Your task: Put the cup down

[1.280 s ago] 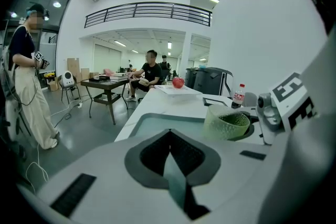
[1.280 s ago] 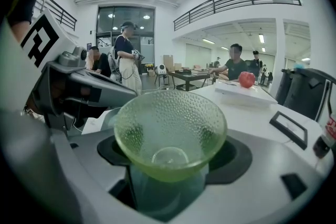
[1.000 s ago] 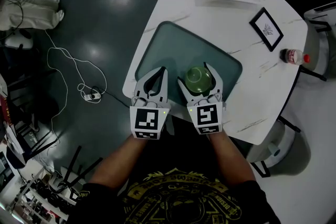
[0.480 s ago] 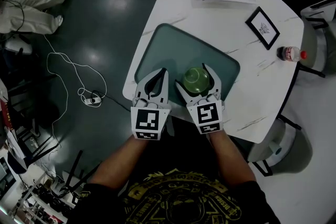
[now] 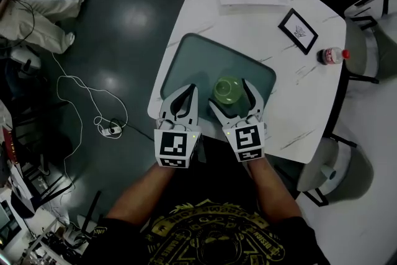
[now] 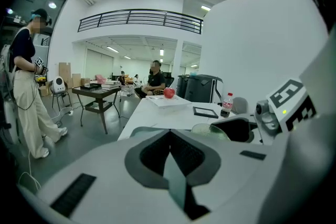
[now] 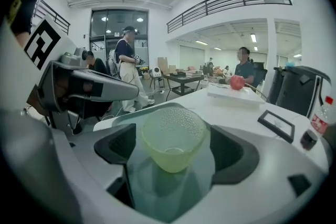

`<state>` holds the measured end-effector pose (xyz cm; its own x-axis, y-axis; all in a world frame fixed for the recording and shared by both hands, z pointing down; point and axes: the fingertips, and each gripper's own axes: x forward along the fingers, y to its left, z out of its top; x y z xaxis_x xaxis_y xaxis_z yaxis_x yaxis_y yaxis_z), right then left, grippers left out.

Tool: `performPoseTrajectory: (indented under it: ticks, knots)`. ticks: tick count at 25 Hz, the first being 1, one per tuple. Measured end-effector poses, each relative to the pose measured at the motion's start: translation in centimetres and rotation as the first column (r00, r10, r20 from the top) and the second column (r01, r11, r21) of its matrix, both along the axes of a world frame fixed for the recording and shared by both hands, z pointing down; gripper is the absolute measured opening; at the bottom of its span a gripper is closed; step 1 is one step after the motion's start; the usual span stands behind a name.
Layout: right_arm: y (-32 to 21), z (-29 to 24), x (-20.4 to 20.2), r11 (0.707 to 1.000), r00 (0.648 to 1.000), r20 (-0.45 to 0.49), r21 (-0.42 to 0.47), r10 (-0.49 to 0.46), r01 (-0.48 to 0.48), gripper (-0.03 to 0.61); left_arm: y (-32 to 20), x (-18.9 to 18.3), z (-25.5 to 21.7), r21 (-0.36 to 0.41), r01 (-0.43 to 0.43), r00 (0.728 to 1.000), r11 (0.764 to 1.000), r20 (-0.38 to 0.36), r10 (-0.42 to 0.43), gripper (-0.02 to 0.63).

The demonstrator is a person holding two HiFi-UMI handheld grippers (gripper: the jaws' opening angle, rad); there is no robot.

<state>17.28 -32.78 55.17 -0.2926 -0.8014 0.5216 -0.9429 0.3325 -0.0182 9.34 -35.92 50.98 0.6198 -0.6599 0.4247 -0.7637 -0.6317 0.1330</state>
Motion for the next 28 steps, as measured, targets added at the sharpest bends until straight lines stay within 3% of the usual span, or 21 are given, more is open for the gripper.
performPoseTrajectory:
  ticks: [9, 13, 20, 25, 28]
  knots:
    - [2.4, -6.3, 0.0, 0.989, 0.996, -0.008, 0.118, 0.089, -0.087, 0.428, 2.3, -0.4, -5.0, 0.064, -0.051, 0.997, 0.997, -0.06, 0.055, 0.009]
    - [3.9, -9.7, -0.7, 0.98, 0.992, 0.001, 0.154, 0.124, -0.123, 0.417, 3.8, -1.1, -6.7, 0.051, -0.075, 0.992, 0.996, -0.095, 0.079, 0.009]
    - [8.3, -13.8, -3.0, 0.962, 0.979, 0.013, 0.179, 0.206, -0.205, 0.217, 7.2, -3.0, -10.2, 0.051, -0.122, 0.984, 0.991, -0.127, 0.128, 0.009]
    - [11.1, -15.8, -4.6, 0.945, 0.966, 0.022, 0.205, 0.256, -0.255, 0.018, 9.3, -4.5, -11.6, 0.041, -0.165, 0.976, 0.985, -0.139, 0.169, 0.009]
    - [12.6, -16.8, -5.7, 0.939, 0.962, 0.024, 0.212, 0.273, -0.272, 0.006, 10.9, -5.3, -13.0, 0.059, -0.196, 0.968, 0.979, -0.15, 0.202, 0.009]
